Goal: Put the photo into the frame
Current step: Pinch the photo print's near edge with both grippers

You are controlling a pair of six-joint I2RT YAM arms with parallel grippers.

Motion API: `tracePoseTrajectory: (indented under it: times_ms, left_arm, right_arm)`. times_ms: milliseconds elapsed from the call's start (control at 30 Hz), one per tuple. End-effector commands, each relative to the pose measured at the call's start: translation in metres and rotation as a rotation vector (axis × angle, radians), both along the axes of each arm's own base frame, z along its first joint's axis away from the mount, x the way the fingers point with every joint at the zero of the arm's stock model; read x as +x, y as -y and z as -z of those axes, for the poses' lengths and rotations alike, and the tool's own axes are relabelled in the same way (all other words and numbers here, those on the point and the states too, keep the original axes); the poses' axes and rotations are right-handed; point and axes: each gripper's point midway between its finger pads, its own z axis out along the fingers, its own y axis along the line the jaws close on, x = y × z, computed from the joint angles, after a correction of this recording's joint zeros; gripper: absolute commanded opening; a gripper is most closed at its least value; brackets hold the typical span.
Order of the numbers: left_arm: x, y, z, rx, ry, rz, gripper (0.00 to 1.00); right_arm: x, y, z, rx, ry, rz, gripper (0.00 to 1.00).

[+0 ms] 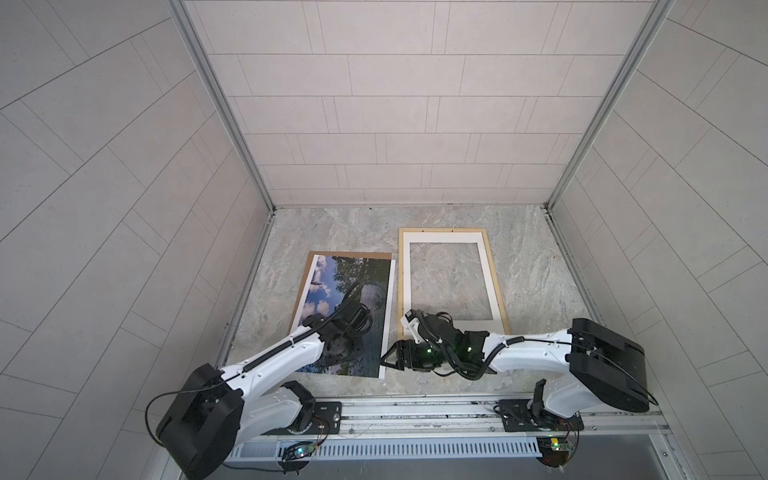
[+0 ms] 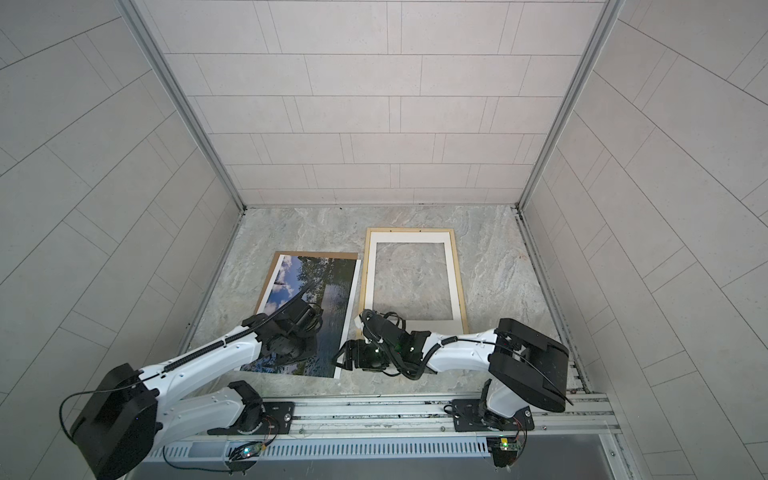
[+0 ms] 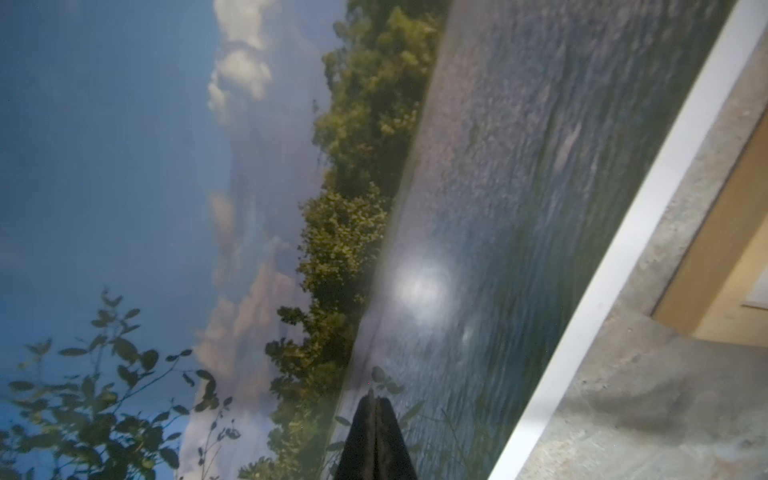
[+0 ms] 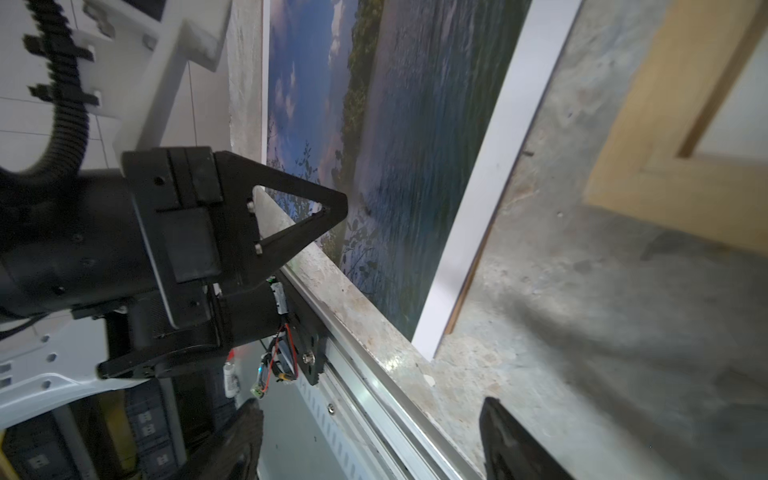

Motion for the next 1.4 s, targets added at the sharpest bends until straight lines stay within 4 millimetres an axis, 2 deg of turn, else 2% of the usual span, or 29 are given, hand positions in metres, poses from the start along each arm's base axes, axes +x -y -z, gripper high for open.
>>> tracePoseTrajectory:
  times_ms: [0,200,400,667,900,1133,1367]
  left_arm:
    - [-0.007,-0.007,0.007,0.01,0.001,-0.028,0.03]
    - [-0.023,-0.003,0.02,-0.042,-0.029,-0.042,0.0]
    - [-0.034,0.001,0.027,-0.068,-0.046,-0.033,0.0]
    - [-0.039,0.002,0.028,-0.081,-0.056,-0.02,0.0]
    - [-0.042,0.0,0.029,-0.082,-0.057,-0.02,0.0]
    - [-0.04,-0.003,0.028,-0.067,-0.048,-0.026,0.0]
    - [-0.04,-0.001,0.029,-0.068,-0.057,-0.017,0.0]
  right_arm:
    - [-0.003,-0.013,-0.002,0.098,-0.102,0.049,0.8]
    - [-0.015,-0.029,0.015,0.11,-0.189,0.049,0.81]
    - [-0.019,-0.027,0.029,0.064,-0.218,0.071,0.82]
    - [-0.007,-0.041,0.018,0.075,-0.175,0.063,0.82]
    - [-0.005,-0.042,0.021,0.053,-0.155,0.056,0.82]
    - [-0.006,-0.016,0.027,-0.101,-0.076,0.03,0.84]
    - [-0.004,-0.033,0.033,-0.062,-0.121,0.022,0.84]
